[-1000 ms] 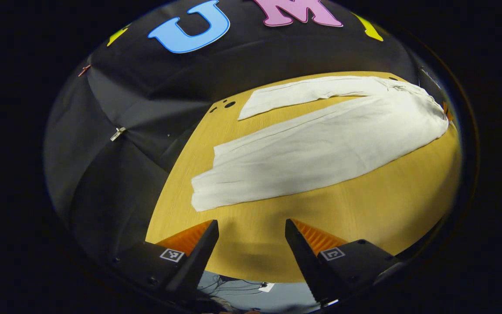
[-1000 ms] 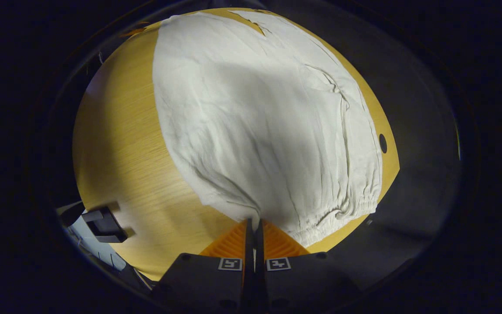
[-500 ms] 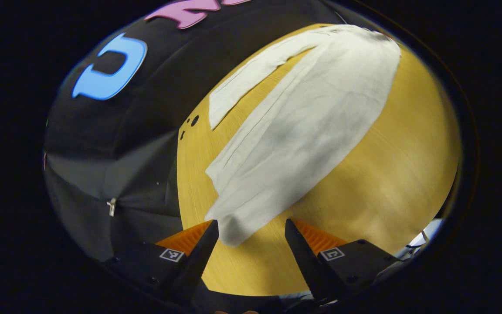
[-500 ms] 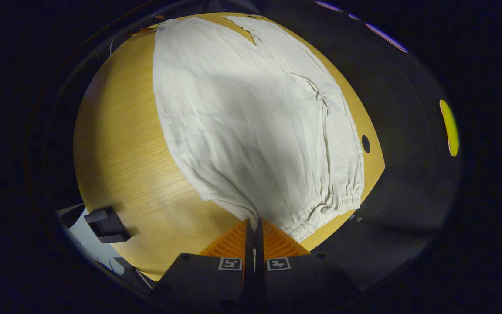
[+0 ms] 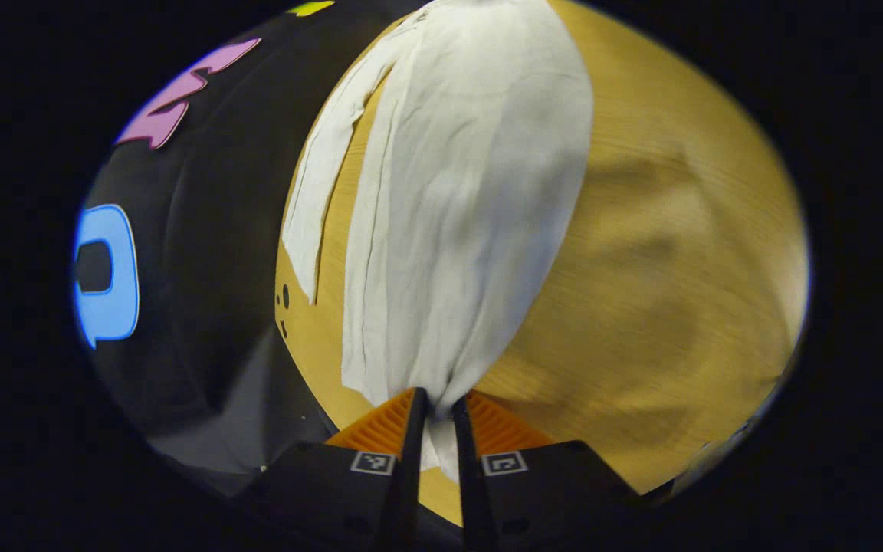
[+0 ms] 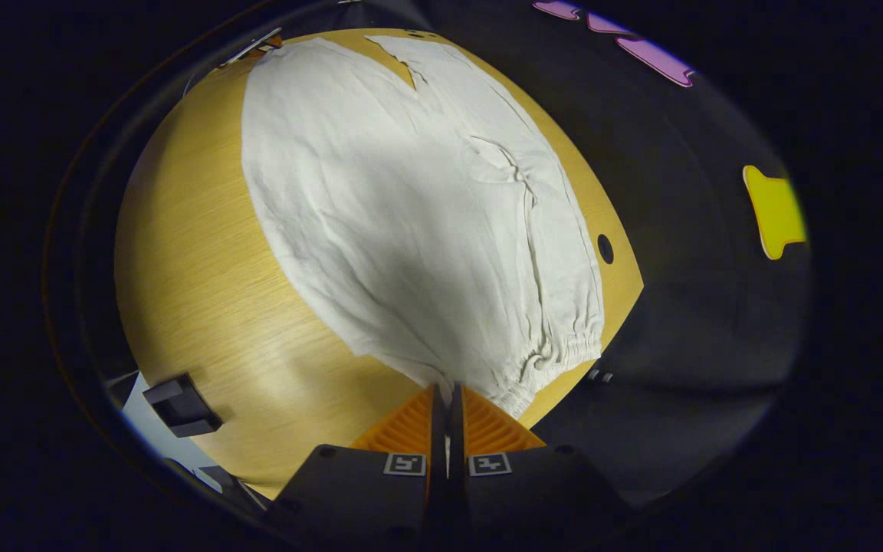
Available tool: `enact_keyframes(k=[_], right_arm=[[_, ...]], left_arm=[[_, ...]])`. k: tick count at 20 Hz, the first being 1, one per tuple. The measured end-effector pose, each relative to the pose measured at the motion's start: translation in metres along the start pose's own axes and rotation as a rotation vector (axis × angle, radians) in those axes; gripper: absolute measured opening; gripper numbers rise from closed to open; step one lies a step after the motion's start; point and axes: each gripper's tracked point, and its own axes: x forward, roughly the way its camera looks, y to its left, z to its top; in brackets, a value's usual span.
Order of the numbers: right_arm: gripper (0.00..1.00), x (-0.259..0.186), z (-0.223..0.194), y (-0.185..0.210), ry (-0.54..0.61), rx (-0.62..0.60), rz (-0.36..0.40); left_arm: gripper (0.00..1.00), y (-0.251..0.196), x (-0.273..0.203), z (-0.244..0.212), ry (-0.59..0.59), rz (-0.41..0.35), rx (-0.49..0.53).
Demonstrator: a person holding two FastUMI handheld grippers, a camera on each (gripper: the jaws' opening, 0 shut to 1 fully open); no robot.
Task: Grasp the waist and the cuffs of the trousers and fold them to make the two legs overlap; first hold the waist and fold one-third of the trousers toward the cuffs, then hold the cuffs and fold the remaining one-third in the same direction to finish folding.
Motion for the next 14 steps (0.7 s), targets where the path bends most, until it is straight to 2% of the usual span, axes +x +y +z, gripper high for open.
enact_keyframes(k=[2, 5, 8, 12, 14], right_arm=[[0.05, -0.004, 0.004, -0.004, -0.017, 0.023, -0.033], [0.06, -0.008, 0.009, -0.012, -0.045, 0.051, -0.089], [0.05, -0.010, 0.012, -0.019, -0.067, 0.116, -0.135], [0.06, -0.017, 0.024, -0.035, -0.103, 0.232, -0.167], [0.05, -0.021, 0.030, -0.046, -0.125, 0.298, -0.188]], left_arm=[[0.11, 0.001, 0.002, 0.001, 0.002, -0.014, -0.039], [0.08, 0.000, 0.002, 0.002, 0.004, -0.029, -0.106], [0.05, -0.001, -0.001, 0.006, -0.021, -0.037, -0.267], [0.05, 0.017, -0.014, 0.012, -0.056, 0.050, -0.450], [0.05, 0.032, -0.024, 0.011, -0.063, 0.118, -0.605]])
